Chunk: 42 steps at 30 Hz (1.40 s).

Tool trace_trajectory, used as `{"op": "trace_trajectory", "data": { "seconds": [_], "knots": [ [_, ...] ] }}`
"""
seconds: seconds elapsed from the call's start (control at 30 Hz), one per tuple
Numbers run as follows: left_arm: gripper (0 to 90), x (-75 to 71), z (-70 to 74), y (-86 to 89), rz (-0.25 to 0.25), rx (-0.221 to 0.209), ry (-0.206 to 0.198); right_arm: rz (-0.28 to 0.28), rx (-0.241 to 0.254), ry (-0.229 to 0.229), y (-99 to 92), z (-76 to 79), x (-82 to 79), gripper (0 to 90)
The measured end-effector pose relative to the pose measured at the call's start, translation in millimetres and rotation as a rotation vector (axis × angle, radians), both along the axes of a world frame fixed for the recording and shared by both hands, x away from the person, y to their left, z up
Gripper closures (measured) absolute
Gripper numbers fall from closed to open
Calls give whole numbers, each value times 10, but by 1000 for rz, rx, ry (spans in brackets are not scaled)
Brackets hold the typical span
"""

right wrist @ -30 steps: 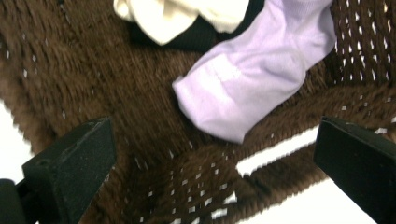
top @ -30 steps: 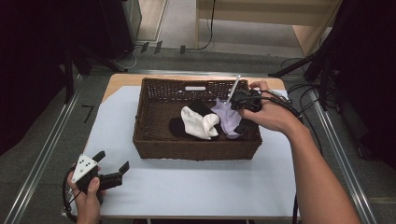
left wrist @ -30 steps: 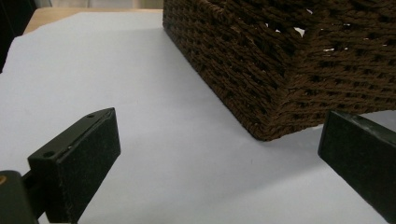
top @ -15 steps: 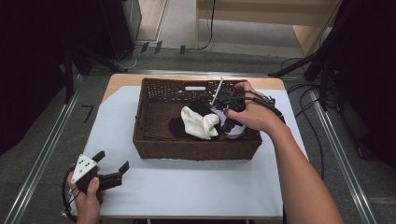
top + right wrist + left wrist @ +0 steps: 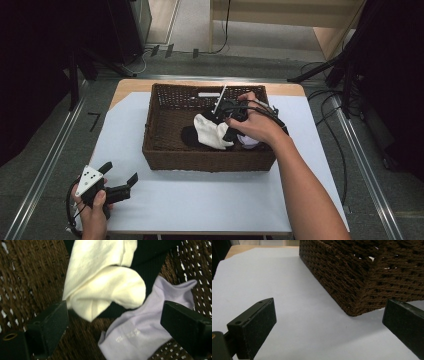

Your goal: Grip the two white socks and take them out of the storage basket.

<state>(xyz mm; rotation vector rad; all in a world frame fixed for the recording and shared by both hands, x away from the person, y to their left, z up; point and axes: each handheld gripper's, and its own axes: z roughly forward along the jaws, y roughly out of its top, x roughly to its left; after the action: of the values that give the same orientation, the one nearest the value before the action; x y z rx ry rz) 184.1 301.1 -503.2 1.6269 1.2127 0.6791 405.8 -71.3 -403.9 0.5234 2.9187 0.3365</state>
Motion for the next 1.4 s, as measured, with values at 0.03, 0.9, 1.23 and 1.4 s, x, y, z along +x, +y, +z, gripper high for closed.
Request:
{"op": "trace_trajectory", "data": {
  "seconds": [0.03,0.9,1.23,1.4],
  "knots": [
    [0,0,0,1,0,1,0,-7,1,-1,23,-18,6,93],
    [0,6,2,1,-2,0,8,-63,18,38,462,-340,44,281],
    [0,7,2,2,2,1,9,-133,10,66,509,-460,106,461],
    [0,9,2,3,4,-2,11,-127,-13,41,552,-491,85,606]
  ]
}}
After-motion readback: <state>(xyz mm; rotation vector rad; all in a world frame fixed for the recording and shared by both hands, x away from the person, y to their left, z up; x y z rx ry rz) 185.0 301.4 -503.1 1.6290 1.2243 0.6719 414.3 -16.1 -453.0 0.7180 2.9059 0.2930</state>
